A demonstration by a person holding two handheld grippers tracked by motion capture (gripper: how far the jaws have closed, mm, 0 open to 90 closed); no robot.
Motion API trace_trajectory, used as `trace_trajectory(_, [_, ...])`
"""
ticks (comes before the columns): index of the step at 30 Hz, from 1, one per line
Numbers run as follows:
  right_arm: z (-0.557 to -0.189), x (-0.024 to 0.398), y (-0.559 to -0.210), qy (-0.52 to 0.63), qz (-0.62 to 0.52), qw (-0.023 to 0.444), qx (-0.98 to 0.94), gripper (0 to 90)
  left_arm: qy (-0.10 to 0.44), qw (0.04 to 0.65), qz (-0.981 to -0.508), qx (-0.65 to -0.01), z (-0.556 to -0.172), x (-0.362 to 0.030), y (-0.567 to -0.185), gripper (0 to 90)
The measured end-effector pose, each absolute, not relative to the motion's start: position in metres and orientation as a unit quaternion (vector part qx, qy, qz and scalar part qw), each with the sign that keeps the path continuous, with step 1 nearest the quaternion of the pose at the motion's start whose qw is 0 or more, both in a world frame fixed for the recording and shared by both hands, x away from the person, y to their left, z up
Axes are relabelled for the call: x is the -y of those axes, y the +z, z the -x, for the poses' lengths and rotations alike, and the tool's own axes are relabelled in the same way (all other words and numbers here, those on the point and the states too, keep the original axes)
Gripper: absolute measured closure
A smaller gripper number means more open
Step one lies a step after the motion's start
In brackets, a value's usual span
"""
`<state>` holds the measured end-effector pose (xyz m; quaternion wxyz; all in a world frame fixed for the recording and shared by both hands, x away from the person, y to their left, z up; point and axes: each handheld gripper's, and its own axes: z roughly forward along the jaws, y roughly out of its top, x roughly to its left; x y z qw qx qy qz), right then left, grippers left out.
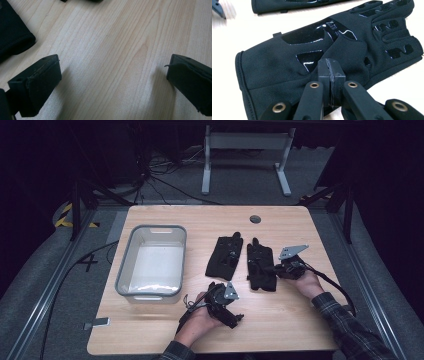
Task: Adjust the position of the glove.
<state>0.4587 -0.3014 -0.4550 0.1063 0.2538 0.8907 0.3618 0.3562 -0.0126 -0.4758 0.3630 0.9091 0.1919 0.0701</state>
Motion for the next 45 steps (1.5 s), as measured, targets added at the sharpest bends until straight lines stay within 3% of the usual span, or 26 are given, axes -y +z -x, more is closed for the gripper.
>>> trace_trajectory(19, [-0.431,0.322,-0.453,0.356,-0.25,0.081,-0.897,90.0,0.071,0.362,-0.909,-0.194,-0.356,0.013,-0.476,0.0])
trace_trajectory(45, [-0.384,0.35,-0.451,0.341,-0.262,0.085,-0.899,90.0,0.072,0.362,-0.909,-0.195,-0.355,0.013,-0.476,0.0])
